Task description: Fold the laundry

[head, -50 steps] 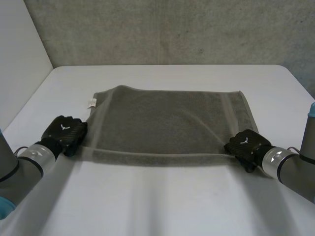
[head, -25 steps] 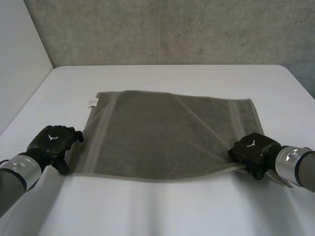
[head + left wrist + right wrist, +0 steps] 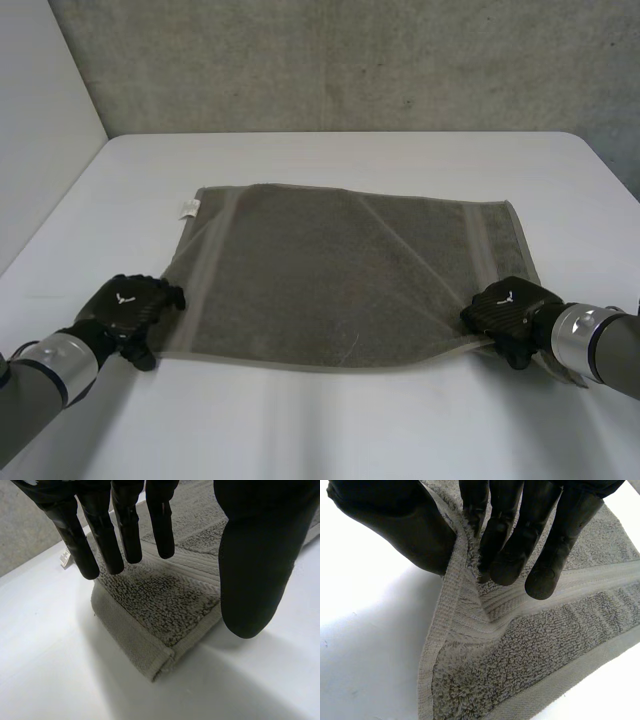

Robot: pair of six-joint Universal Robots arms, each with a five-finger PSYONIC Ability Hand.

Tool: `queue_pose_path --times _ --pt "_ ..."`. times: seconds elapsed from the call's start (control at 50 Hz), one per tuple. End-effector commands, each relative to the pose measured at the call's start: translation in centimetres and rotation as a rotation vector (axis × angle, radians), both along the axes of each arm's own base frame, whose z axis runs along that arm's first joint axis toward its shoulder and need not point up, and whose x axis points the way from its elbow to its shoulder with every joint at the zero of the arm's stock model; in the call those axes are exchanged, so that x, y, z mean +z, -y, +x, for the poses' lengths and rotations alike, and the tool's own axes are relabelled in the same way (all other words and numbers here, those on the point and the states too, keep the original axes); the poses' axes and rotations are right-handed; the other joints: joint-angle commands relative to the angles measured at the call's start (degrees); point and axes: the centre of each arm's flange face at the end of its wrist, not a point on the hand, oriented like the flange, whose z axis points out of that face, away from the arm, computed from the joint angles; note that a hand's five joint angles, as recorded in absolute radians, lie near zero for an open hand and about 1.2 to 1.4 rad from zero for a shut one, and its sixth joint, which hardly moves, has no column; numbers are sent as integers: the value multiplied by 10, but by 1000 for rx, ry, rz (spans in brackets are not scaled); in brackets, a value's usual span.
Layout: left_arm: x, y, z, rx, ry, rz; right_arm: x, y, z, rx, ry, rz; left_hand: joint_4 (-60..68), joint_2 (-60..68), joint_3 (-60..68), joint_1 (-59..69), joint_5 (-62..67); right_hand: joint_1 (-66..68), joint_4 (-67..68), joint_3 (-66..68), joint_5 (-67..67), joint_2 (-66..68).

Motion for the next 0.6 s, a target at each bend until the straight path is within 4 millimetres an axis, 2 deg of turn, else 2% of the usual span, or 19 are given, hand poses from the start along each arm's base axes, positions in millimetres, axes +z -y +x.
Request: queue_pose_path --times 0.02,0.28,0.42,0.6 --pt "-5 7 -4 -15 -1 -39 -4 1 0 1 -2 7 85 85 85 85 85 34 38 28 21 27" --pt "-11 7 -9 -35 2 -26 -8 1 0 2 -7 17 87 87 87 87 87 34 38 28 21 27" --pt "3 1 -11 -42 0 -38 -10 1 0 4 -9 23 -5 -5 -6 -6 -6 34 38 28 21 27" --pt "3 -3 -11 -41 1 -9 -12 1 0 3 -10 22 -19 -19 -19 -19 -19 34 38 28 21 27"
